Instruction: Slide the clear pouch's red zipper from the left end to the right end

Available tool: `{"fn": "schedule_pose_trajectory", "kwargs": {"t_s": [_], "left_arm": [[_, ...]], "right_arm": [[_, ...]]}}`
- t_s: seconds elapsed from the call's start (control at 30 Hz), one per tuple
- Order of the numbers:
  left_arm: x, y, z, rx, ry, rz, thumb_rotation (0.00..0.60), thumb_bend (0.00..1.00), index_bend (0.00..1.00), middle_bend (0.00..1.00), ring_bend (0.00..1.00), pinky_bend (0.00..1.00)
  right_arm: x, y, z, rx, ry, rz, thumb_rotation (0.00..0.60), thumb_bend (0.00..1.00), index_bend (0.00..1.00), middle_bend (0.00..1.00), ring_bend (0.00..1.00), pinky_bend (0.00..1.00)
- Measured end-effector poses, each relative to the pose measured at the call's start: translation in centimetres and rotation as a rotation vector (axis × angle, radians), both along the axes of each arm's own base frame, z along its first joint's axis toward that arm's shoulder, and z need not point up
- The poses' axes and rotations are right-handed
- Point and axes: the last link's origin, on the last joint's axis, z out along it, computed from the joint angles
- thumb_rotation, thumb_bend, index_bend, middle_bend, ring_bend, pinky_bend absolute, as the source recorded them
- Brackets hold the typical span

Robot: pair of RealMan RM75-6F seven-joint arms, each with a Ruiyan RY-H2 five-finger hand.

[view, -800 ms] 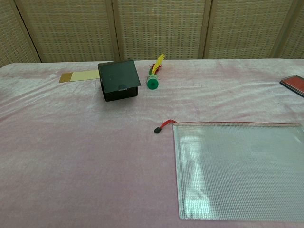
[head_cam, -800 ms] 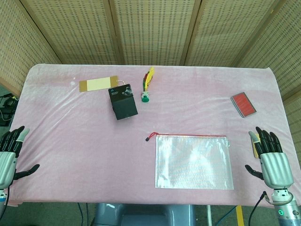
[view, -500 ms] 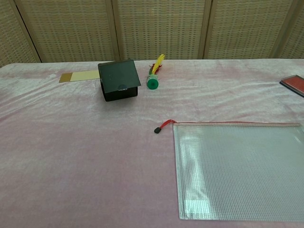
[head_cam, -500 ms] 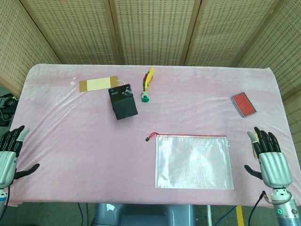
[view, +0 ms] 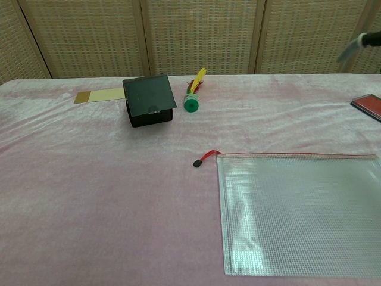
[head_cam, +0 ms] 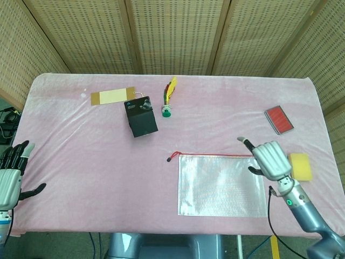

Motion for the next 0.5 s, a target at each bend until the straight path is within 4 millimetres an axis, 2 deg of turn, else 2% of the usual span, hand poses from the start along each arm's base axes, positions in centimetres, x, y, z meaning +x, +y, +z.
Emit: {"fn": "schedule_pose_trajectory", "kwargs": {"t_s": [0.13,0.3,0.5], "left_arm": [[-0.1,0.2,-0.2,-0.011,0.007,0.02,0.6,0.0,0.0,0.0,0.0,0.0],[-0.3,0.8,-0.5,-0.016,0.009,0.057,0.6,0.0,0.0,0.0,0.0,0.0],[-0.9,1.7,-0.7,-0.016,0.014,0.098,0.6,0.0,0.0,0.0,0.0,0.0]], "right_arm": [[2.2,-3.3,-2.4,0.123,0.03,0.008,0.6,0.1,0.29,0.95,0.94,1.0],[6.1,-7.1,-6.8,0.237,0.061,0.05,0.6,0.22,0.33,0.98,0.96,1.0],[10.2,-9.6,-12.9,0.334,0.041,0.045,0.6,0.34,0.39,0.98,0.96,1.0]]}}
